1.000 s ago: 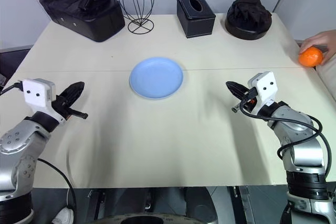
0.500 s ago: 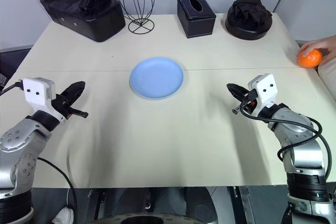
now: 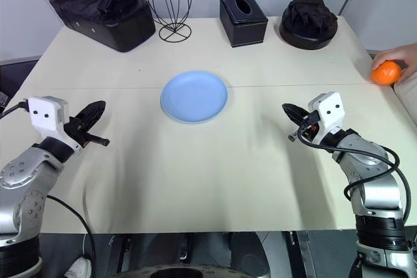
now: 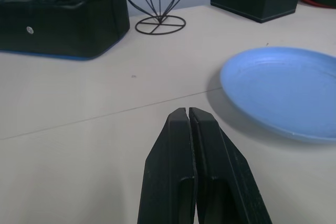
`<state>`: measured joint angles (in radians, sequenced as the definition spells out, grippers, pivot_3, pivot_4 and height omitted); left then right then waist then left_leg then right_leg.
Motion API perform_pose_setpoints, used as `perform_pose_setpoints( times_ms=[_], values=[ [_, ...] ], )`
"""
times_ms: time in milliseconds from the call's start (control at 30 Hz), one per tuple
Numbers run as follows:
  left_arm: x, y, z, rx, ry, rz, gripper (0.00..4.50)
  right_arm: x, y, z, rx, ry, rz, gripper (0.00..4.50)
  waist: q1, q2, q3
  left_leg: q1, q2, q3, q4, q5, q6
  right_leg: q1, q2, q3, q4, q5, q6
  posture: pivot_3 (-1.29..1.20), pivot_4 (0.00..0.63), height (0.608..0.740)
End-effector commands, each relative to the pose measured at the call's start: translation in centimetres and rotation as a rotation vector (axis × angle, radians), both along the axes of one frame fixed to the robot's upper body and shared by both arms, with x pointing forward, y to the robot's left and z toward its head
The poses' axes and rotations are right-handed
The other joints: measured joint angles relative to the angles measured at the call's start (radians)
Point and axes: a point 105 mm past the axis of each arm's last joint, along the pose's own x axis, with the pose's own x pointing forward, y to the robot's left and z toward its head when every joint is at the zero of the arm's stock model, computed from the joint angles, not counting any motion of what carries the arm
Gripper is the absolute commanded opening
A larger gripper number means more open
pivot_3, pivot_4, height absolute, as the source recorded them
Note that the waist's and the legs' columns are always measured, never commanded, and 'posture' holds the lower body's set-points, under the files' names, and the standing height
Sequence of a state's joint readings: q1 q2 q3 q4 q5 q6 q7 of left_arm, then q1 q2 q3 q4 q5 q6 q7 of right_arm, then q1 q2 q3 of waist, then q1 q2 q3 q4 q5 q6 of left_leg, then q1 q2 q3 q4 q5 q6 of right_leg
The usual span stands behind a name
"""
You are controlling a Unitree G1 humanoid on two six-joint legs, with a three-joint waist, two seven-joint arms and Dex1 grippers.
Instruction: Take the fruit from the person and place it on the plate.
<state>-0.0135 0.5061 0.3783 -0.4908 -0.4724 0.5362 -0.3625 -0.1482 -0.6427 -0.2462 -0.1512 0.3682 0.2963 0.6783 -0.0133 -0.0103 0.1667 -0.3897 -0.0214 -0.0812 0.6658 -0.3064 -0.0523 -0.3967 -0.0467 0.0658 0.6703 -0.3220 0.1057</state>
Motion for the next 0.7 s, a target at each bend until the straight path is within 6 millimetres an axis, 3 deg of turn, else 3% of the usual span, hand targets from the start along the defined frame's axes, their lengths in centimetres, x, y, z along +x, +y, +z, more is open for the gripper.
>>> perform_pose_setpoints(
  times_ms=[33,700],
  values=[
    [-0.21,0.13,1.09,-0.004,-0.043,0.005,0.07,-0.16,0.08,1.37,-0.001,-0.057,0.004,0.0,0.0,0.0,0.0,0.0,0.0,0.0,0.0,0.0,0.0,0.0,0.0,0.0,0.0,0.0,0.0,0.0,0.15,0.74],
    [-0.19,0.14,0.92,-0.004,-0.041,0.003,0.07,0.03,-0.11,1.63,-0.001,-0.066,-0.009,0.0,0.0,0.0,0.0,0.0,0.0,0.0,0.0,0.0,0.0,0.0,0.0,0.0,0.0,0.0,0.0,0.0,0.15,0.74]
  ],
)
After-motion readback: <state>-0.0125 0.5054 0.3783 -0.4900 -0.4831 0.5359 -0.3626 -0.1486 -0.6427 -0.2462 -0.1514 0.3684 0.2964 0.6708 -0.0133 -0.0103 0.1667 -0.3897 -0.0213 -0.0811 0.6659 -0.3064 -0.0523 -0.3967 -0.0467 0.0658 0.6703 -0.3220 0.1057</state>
